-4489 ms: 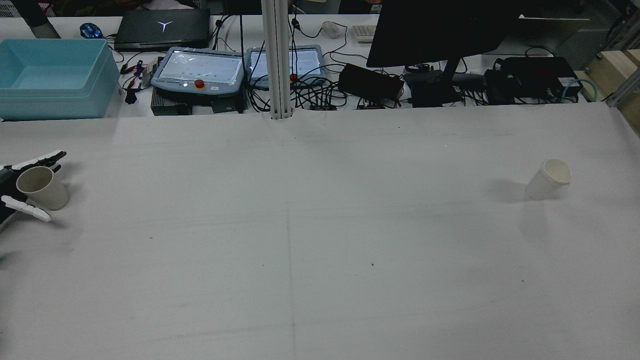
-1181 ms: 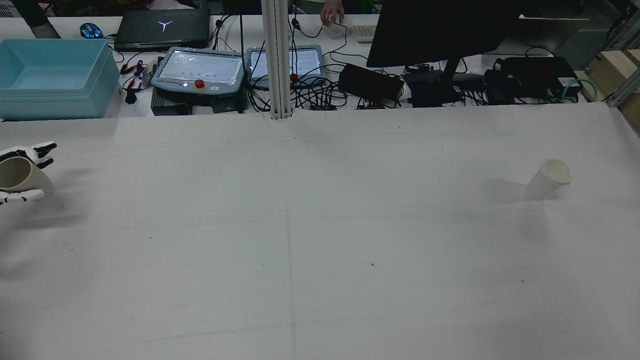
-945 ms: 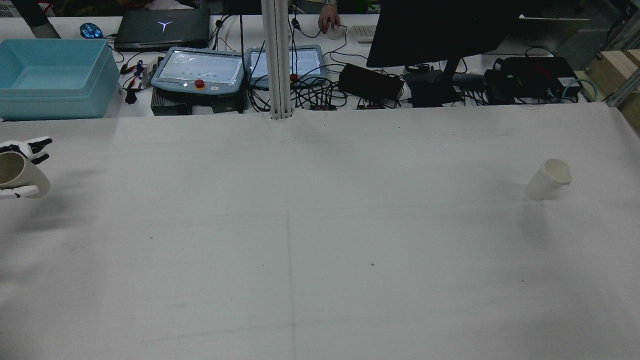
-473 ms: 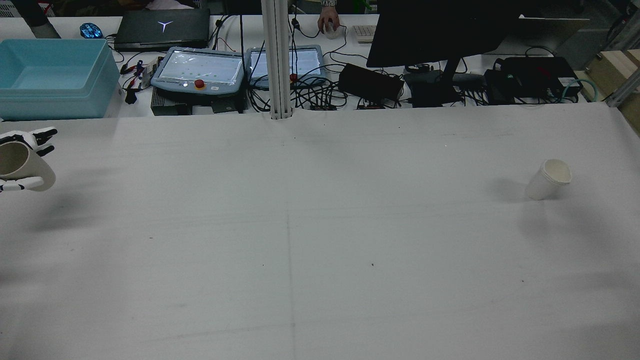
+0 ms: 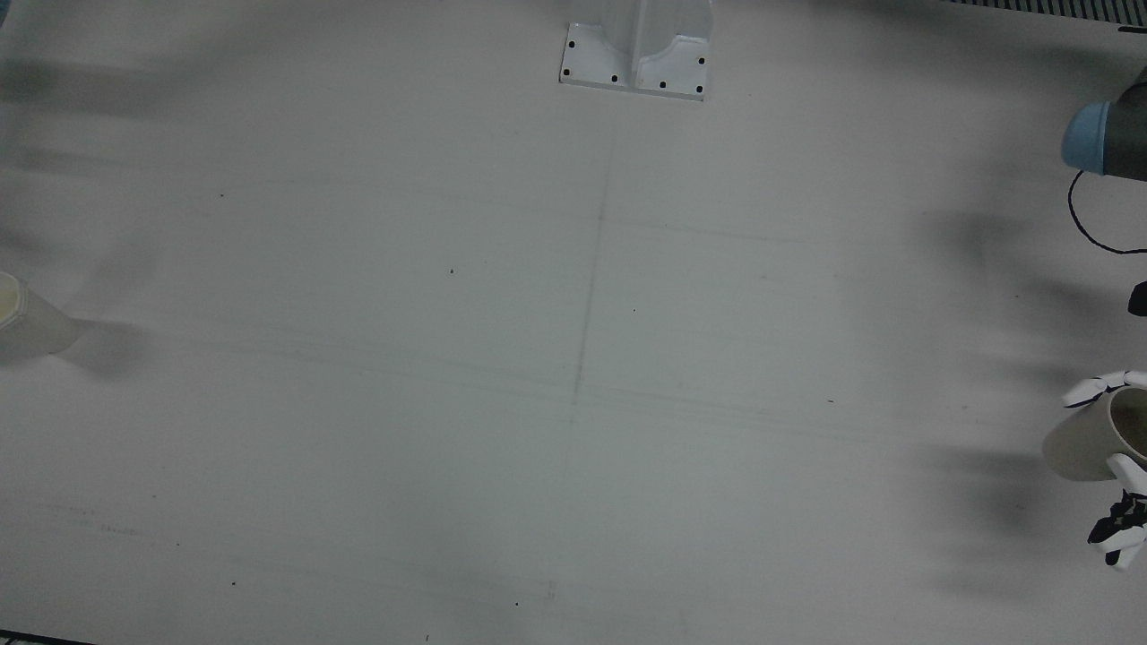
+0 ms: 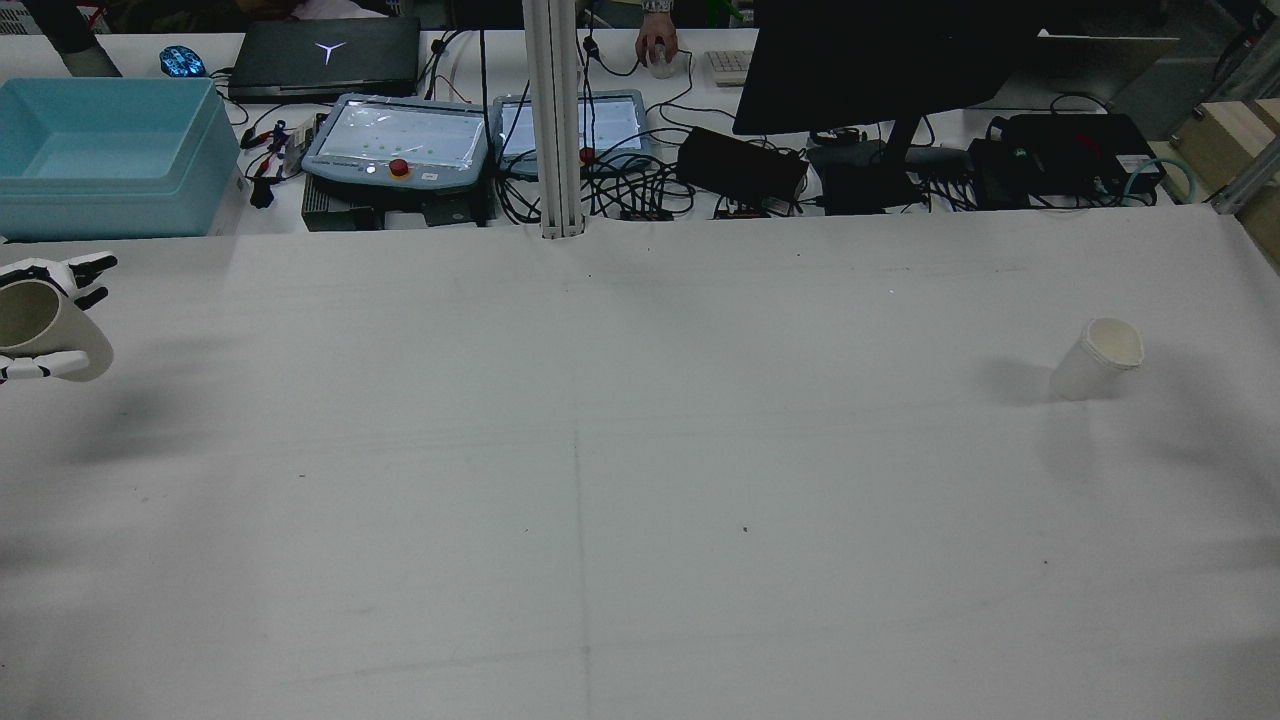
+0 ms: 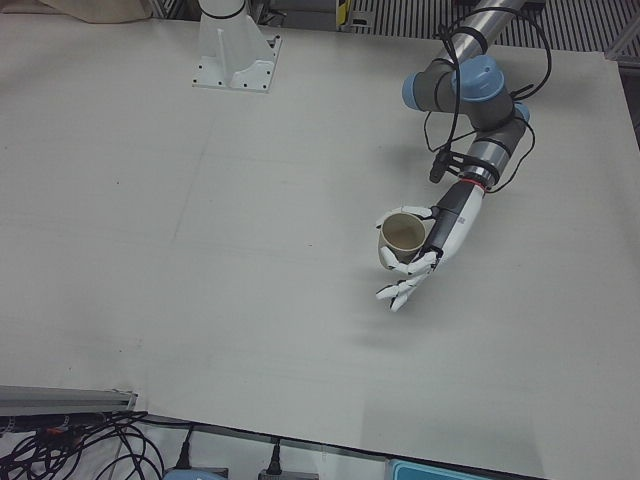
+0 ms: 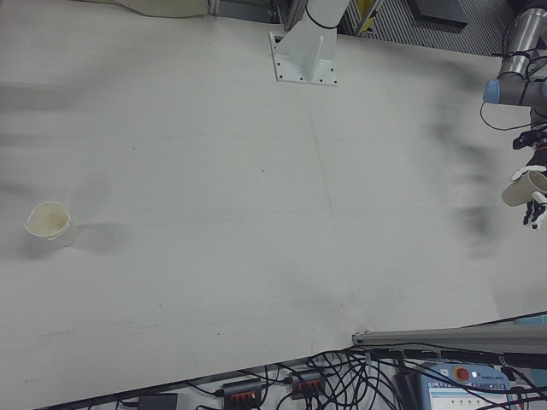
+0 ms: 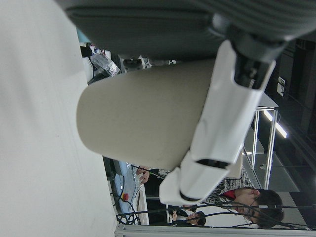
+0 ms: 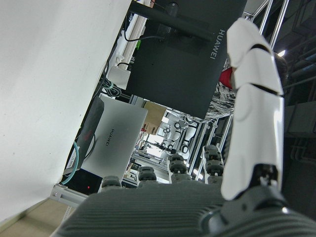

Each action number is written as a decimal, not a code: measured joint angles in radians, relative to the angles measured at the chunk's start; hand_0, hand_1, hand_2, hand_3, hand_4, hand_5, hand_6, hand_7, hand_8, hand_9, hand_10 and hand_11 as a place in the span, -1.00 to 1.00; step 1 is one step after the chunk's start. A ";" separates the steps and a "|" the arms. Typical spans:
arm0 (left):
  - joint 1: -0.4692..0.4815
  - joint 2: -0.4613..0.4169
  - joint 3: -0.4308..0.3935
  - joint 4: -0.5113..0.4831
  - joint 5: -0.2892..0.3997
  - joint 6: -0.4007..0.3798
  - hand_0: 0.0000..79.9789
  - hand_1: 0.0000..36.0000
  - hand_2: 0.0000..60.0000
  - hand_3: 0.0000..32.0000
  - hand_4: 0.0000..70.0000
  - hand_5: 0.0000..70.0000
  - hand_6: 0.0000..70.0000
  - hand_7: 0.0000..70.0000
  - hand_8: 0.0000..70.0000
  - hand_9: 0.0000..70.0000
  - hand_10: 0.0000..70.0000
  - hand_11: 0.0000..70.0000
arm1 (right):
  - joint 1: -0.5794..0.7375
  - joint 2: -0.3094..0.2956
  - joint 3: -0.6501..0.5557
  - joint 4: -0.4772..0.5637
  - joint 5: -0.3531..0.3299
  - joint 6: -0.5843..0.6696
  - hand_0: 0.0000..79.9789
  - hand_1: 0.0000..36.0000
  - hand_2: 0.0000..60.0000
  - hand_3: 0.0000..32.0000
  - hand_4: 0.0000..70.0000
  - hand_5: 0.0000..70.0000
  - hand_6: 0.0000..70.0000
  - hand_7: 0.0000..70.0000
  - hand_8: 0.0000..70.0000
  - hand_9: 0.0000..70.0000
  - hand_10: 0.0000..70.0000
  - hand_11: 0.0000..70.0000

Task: Pour water
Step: 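Reach the right hand to the white paper cup and grasp it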

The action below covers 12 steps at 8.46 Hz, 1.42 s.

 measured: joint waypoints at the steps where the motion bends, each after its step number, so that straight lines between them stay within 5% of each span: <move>1: 0.000 0.002 -0.001 0.000 0.000 -0.001 1.00 1.00 1.00 -1.00 -0.01 1.00 -0.45 -0.60 -0.68 -0.85 -0.82 -0.62 | -0.025 0.020 -0.022 0.005 0.003 -0.012 0.42 0.31 -0.87 -1.00 -1.00 -0.76 -0.69 -1.00 -0.87 -0.89 -1.00 -1.00; 3: 0.000 0.004 -0.001 -0.003 0.000 -0.003 1.00 1.00 1.00 -1.00 -0.03 1.00 -0.45 -0.61 -0.68 -0.85 -0.83 -0.62 | -0.094 0.048 -0.037 0.008 0.014 -0.053 0.37 0.20 -0.96 -1.00 -1.00 -0.78 -0.74 -1.00 -0.92 -0.97 -1.00 -1.00; 7: 0.001 0.008 0.003 -0.007 -0.001 -0.002 1.00 1.00 1.00 -1.00 -0.05 1.00 -0.46 -0.61 -0.68 -0.85 -0.82 -0.61 | -0.269 0.061 -0.041 0.009 0.157 -0.084 0.40 0.33 -0.76 -1.00 -1.00 -0.77 -0.72 -1.00 -0.89 -0.92 -1.00 -1.00; 12: 0.002 0.010 0.012 -0.012 -0.001 -0.001 1.00 1.00 1.00 -1.00 -0.05 1.00 -0.45 -0.61 -0.68 -0.85 -0.82 -0.61 | -0.348 0.086 -0.041 0.008 0.217 -0.091 0.41 0.36 -0.70 -1.00 -1.00 -0.76 -0.68 -0.98 -0.86 -0.91 -1.00 -1.00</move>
